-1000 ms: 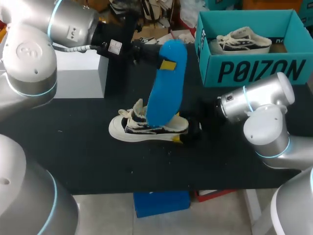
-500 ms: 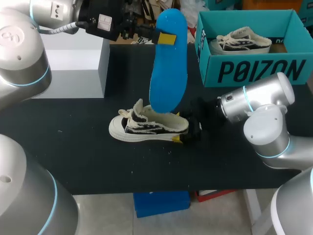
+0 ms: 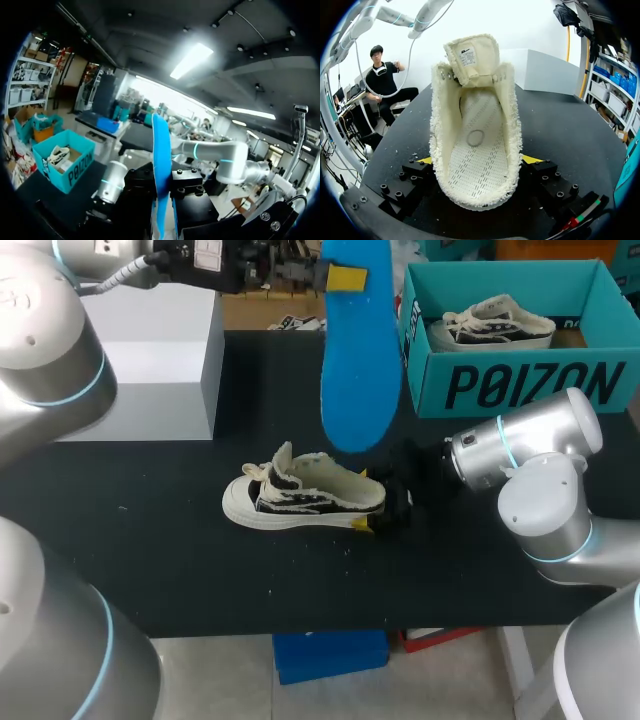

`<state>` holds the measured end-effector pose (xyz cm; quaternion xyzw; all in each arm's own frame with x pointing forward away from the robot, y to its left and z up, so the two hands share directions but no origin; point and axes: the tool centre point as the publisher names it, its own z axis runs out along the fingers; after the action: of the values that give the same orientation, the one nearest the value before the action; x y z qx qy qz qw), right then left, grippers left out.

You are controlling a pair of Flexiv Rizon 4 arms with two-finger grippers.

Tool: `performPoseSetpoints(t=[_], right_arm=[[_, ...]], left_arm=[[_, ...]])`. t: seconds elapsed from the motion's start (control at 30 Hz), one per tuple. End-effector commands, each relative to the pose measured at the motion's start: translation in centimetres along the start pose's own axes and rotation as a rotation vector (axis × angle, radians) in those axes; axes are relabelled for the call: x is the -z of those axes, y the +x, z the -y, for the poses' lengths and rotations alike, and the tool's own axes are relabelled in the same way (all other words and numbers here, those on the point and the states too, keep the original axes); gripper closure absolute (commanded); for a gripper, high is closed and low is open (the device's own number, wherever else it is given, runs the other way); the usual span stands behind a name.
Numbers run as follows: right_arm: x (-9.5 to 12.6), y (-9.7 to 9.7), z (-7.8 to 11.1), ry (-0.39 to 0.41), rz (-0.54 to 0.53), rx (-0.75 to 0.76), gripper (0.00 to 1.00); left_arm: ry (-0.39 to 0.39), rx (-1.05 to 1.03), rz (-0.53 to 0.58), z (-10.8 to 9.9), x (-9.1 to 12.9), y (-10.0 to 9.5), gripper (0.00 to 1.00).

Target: Take the shoe out of the shoebox, open the shoe tongue, remove and reinsert the insole, then place the shoe into the shoebox

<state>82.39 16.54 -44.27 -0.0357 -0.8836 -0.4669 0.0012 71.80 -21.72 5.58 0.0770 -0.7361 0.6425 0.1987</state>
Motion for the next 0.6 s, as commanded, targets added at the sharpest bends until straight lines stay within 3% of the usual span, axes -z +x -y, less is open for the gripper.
performPoseSetpoints(t=[0.03, 0.53, 0.57, 0.6], right_arm=[[-0.29, 0.14, 0.28, 0.001, 0.002, -0.001, 1.0], [-0.29, 0.14, 0.28, 0.001, 0.002, -0.001, 1.0], [0.01, 0.18, 0.34, 0.015, 0.002, -0.004, 0.96], [0.32, 0.21, 0.38, 0.027, -0.002, -0.007, 0.58]], left_arm=[[0.005, -0.017, 0.006, -0.1, -0.16, 0.17, 1.0], [0.013, -0.016, -0.001, 0.14, -0.09, 0.49, 1.0], [0.013, -0.016, -0.001, 0.14, -0.09, 0.49, 1.0], [0.013, -0.016, -0.001, 0.14, -0.09, 0.49, 1.0]])
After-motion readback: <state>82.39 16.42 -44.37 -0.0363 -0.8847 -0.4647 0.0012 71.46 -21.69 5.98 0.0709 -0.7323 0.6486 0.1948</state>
